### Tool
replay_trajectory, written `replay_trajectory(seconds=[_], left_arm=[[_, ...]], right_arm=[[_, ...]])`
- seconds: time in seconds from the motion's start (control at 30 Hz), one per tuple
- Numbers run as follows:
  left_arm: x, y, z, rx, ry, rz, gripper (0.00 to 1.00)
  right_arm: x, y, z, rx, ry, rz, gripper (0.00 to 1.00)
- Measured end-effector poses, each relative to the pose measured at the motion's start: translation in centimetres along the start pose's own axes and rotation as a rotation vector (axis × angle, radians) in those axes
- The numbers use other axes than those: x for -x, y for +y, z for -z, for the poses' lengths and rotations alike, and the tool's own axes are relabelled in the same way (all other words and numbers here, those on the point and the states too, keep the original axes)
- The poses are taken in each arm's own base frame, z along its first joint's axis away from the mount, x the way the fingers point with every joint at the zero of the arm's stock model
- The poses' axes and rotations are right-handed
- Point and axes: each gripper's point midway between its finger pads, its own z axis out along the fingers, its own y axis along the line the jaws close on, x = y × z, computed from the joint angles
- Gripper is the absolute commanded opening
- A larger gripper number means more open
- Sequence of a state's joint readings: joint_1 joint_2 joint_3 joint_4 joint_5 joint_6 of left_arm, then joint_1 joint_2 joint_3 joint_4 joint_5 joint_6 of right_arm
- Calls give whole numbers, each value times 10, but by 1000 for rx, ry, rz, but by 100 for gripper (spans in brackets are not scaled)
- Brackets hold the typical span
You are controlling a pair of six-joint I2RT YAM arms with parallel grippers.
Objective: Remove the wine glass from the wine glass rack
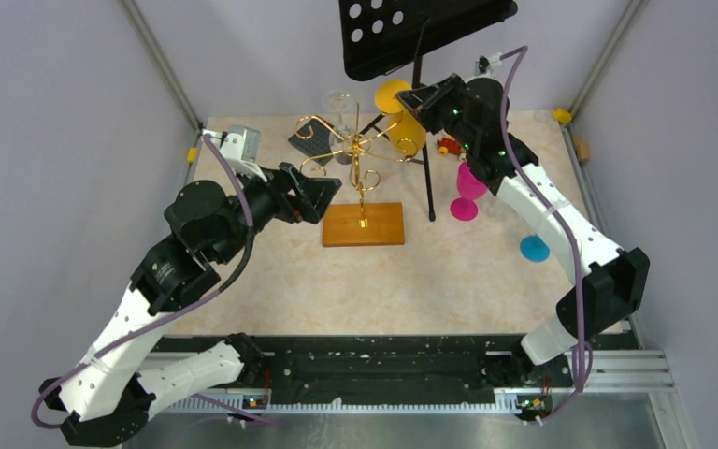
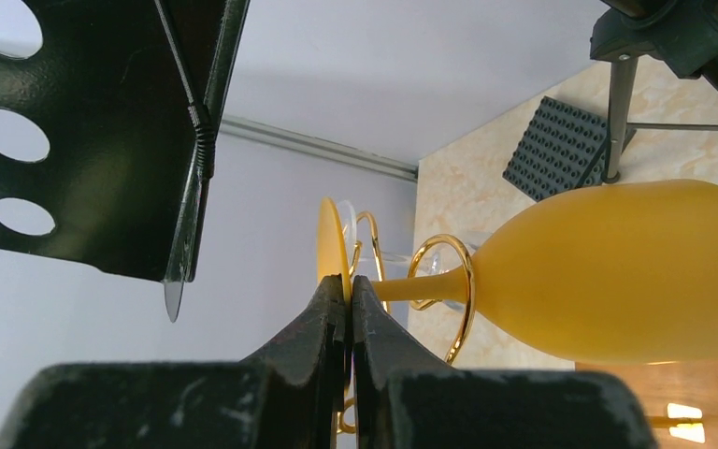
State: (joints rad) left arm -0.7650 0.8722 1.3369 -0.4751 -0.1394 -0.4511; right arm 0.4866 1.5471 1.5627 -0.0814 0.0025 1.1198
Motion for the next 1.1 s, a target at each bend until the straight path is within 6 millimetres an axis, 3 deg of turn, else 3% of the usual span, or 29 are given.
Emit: replay_trajectory(seconds=[0.43, 0.73, 1.1], left_arm=[[-2, 1, -1, 2, 4, 3, 94], [-2, 1, -1, 3, 5, 3, 94], [-2, 3, -1, 15, 4, 1, 94]], right_arm=[[-19, -3, 9, 35, 91, -46, 0], [-30, 15, 12, 129, 155, -49, 0], [-39, 9, -19, 130, 182, -12, 0]])
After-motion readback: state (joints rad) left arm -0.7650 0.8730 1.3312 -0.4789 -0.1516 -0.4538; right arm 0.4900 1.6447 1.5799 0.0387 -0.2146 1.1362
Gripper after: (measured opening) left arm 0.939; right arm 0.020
